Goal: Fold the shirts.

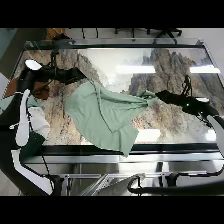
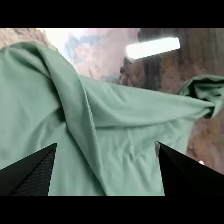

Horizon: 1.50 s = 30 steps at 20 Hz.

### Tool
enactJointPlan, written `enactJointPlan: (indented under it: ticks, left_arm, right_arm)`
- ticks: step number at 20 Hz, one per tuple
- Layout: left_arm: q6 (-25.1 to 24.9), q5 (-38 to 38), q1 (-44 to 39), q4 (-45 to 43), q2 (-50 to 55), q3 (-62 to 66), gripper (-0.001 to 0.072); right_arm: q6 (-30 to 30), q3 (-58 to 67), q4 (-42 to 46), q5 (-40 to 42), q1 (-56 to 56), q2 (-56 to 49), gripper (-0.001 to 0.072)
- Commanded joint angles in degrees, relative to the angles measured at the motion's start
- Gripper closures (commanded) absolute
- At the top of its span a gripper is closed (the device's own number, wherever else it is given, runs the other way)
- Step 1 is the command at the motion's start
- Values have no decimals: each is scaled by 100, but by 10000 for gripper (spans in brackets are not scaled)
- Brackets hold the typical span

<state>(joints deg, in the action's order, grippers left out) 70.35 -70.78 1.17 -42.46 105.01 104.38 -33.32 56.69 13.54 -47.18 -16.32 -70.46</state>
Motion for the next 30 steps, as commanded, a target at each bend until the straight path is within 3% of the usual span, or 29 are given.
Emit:
enactJointPlan:
  ticks: [1,2,3,4,7,11,17,18,19,20,21,22,23,24,27,30]
  left_arm:
    - [841,-1410,297,-33,-444,-122,1]
    - [933,-1558,302,-192,-743,-612,2]
    - [1016,-1591,243,-459,-1071,-1196,2]
    - [1032,-1523,151,-763,-1429,-1882,1]
    - [1132,-1130,-188,-1239,-2367,-3991,1]
    - [1180,13,-787,-835,-3067,-6170,1]
    - [1156,1727,-1996,59,-3117,-7243,1]
    - [1158,2059,-2122,61,-3117,-7211,2]
    - [1161,2354,-2199,59,-3084,-7125,3]
    - [1161,2494,-2214,59,-2981,-6992,3]
    - [1154,2524,-2214,57,-2811,-6819,82]
    - [1067,2570,-2214,50,-2636,-6658,276]
    - [890,2586,-2214,48,-2448,-6454,621]
    - [732,2520,-2184,42,-2288,-6216,689]
    - [511,1902,-1849,20,-2402,-5300,691]
    - [529,1209,-1080,59,-3370,-3814,692]
  right_arm:
    - [-332,225,645,-632,-369,20,317]
    - [-337,225,756,-734,-437,17,268]
    - [-334,225,848,-734,-466,17,104]
    - [-337,225,918,-739,-476,17,59]
    - [-337,225,960,-752,-404,-66,59]
    - [-332,227,815,-730,-94,-424,74]
    - [63,249,96,-562,289,-879,77]
    - [66,249,11,-472,286,-885,126]
    - [66,262,13,-409,282,-885,259]
    - [66,275,11,-404,280,-887,284]
    - [61,280,9,-407,282,-885,289]
    - [61,280,9,-431,286,-885,408]
    - [61,280,9,-457,284,-885,617]
    - [57,282,-39,-496,282,-876,698]
    - [59,483,-592,-1211,122,-662,695]
    - [-133,1224,-2271,-2433,-378,-116,695]
